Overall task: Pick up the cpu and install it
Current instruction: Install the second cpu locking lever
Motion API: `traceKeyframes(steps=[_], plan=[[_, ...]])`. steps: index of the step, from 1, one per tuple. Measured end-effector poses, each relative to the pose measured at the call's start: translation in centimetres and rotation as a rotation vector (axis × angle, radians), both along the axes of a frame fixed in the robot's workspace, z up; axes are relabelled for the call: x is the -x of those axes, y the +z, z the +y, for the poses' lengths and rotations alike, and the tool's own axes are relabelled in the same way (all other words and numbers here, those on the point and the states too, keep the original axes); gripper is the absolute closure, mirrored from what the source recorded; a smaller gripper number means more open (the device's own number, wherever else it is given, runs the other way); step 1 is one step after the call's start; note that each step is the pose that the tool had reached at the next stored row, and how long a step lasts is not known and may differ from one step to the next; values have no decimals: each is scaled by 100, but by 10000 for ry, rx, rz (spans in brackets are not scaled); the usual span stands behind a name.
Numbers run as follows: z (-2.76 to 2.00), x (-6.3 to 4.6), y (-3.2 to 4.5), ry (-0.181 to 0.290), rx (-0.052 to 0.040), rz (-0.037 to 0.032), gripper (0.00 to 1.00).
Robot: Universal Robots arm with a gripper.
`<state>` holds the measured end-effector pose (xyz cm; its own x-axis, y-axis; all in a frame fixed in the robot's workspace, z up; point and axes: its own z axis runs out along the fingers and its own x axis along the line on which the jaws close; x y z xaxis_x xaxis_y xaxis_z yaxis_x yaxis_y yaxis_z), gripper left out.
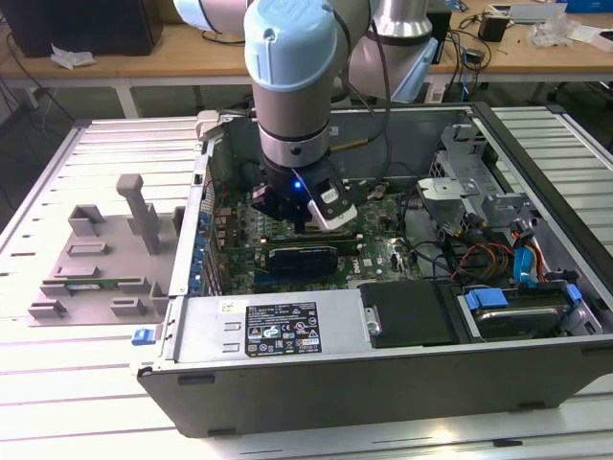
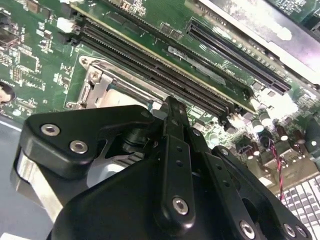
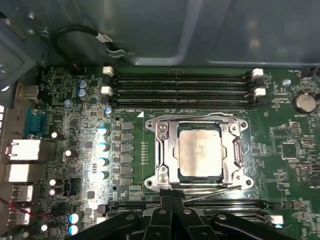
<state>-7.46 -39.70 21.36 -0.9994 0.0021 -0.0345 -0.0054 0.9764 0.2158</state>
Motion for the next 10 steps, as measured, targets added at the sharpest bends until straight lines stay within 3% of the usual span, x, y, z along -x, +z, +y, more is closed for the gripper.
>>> traceKeyframes(steps=[4, 8, 10], plan=[[-2, 14, -99, -42, 1, 1, 89], [-4, 19, -109, -50, 2, 2, 89], [-11, 51, -109, -51, -74, -34, 89]])
